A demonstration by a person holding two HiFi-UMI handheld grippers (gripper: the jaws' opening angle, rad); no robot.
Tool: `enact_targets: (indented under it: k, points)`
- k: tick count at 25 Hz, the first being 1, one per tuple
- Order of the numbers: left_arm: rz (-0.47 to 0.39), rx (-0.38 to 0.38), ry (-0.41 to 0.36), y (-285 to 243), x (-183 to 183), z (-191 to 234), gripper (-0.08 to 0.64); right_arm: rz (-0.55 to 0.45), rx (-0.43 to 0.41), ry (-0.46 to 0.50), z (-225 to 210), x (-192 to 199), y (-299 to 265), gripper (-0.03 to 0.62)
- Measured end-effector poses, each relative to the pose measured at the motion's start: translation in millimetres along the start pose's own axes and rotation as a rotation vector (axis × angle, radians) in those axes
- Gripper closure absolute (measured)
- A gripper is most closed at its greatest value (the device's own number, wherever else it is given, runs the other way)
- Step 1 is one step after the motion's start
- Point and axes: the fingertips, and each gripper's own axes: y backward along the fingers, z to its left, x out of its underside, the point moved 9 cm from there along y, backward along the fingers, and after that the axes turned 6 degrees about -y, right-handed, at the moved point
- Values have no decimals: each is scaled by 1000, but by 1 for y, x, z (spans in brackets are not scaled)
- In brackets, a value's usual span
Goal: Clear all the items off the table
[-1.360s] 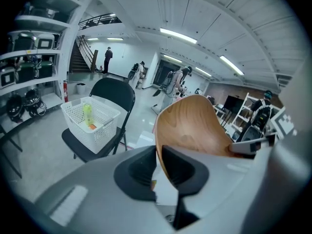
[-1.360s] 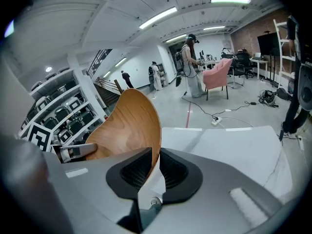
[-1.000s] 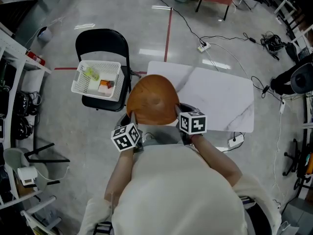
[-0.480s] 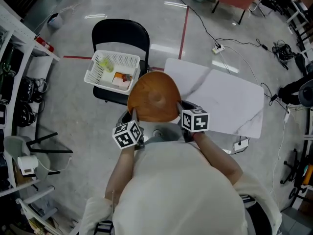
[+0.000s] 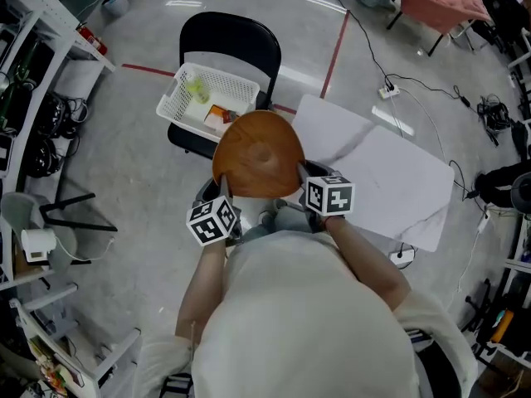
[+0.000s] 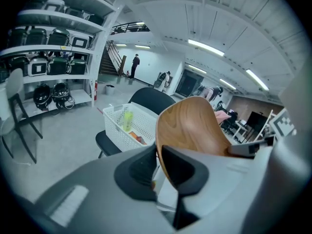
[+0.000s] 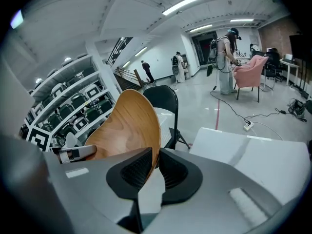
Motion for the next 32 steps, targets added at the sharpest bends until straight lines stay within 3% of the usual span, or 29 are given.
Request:
enact_targets:
  k: [18, 32]
  points:
    - [-35, -189, 132, -12, -16, 5, 517, 101, -158, 172, 7, -68, -58, 546]
    - [-43, -252, 150, -45, -49, 21, 515, 132, -204, 204, 14, -111, -108, 546]
